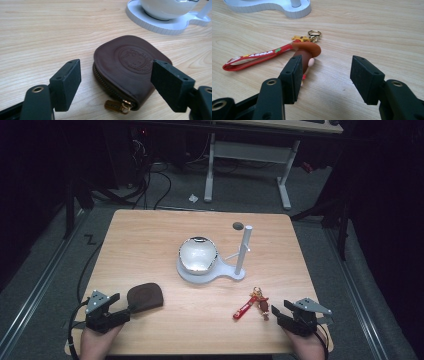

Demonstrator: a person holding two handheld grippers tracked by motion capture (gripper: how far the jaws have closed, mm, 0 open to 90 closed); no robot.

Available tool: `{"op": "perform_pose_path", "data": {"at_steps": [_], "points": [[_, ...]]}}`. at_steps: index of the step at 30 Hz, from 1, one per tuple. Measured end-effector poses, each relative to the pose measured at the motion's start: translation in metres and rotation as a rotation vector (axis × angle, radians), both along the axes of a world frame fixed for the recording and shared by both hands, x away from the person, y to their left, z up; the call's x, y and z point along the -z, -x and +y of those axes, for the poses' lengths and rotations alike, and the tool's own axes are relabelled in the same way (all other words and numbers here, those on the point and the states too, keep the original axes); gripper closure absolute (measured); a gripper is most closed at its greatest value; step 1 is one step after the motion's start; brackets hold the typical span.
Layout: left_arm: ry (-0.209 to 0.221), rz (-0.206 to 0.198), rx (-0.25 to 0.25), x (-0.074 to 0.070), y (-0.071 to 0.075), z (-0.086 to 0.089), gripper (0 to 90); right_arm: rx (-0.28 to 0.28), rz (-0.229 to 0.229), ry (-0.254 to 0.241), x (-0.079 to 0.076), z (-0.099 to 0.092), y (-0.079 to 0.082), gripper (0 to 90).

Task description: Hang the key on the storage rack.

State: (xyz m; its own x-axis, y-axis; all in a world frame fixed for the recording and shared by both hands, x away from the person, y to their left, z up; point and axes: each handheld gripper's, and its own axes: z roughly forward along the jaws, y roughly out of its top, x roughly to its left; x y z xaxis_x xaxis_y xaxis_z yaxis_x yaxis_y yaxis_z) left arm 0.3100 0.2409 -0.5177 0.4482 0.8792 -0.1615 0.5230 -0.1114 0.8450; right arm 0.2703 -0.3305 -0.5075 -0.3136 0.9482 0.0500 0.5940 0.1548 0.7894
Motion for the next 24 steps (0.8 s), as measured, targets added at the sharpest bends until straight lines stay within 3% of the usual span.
{"op": "perform_pose_path", "data": {"at_steps": [7,13,20,24], "points": [[0.012,0.014,0.020,0.002,-0.002,0.000,25.9,0.000,-0.013,0.028,0.004,-0.002,0.002,48.2],[0.017,0.001,0.012,-0.003,0.004,0.005,25.9,-0.009,-0.022,0.033,0.003,0.000,0.000,49.5],[-0.008,0.008,-0.009,-0.001,0.011,0.017,27.3,0.001,-0.035,0.030,0.002,-0.007,0.001,50.0],[-0.021,0.005,-0.029,-0.002,0.010,0.020,29.9,0.004,-0.008,0.040,0.004,-0.008,-0.001,51.2]]}}
